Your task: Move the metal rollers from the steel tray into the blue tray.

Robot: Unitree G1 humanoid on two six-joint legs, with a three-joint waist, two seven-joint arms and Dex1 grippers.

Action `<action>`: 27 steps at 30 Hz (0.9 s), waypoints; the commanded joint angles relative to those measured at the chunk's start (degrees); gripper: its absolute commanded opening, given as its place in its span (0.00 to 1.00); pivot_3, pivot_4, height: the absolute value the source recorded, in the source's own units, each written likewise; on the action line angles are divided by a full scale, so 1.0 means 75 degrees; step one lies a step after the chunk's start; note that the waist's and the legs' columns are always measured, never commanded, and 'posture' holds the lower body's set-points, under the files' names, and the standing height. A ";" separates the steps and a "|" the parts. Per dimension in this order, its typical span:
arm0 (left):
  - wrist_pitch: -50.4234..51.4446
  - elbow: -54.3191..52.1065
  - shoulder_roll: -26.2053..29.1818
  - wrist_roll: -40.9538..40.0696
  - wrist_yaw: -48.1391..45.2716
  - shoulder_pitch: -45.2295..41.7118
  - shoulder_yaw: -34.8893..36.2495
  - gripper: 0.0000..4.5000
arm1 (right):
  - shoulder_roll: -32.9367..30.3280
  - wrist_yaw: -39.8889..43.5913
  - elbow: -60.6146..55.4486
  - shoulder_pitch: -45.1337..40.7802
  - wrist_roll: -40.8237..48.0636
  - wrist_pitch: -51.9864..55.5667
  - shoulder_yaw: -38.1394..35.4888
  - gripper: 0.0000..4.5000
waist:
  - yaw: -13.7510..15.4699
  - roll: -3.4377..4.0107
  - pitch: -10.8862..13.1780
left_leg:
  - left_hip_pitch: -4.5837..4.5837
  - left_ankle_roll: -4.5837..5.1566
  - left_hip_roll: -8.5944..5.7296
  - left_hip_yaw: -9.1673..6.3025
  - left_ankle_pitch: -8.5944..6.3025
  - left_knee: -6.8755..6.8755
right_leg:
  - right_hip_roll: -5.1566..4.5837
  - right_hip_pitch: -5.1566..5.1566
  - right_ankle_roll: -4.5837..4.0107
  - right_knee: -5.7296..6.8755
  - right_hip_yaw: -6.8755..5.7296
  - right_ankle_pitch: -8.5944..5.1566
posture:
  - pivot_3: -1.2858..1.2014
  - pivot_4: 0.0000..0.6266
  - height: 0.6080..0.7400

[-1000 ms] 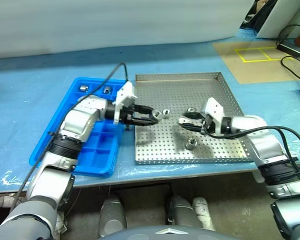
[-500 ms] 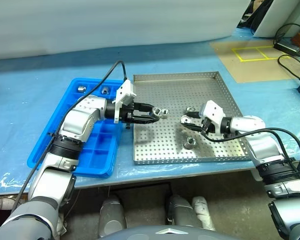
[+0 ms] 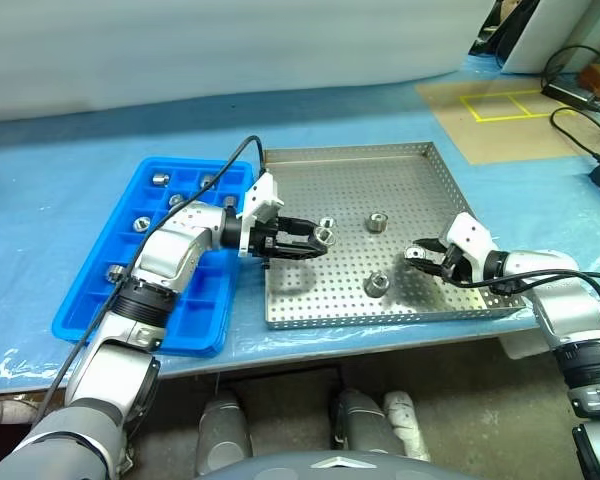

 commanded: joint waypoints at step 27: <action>0.0129 -0.1594 0.0867 -0.0279 0.1337 0.0796 0.1476 0.44 | 0.1683 -0.0790 -0.2789 -0.0602 0.2929 0.3209 -0.0726 0.70 | 0.0012 0.0004 -0.0002 | 0.0026 -0.0006 0.0010 0.0019 0.0001 -0.0030 | 0.0006 0.0000 -0.0002 -0.0003 -0.0001 0.0001 | 0.47 0.24 1.00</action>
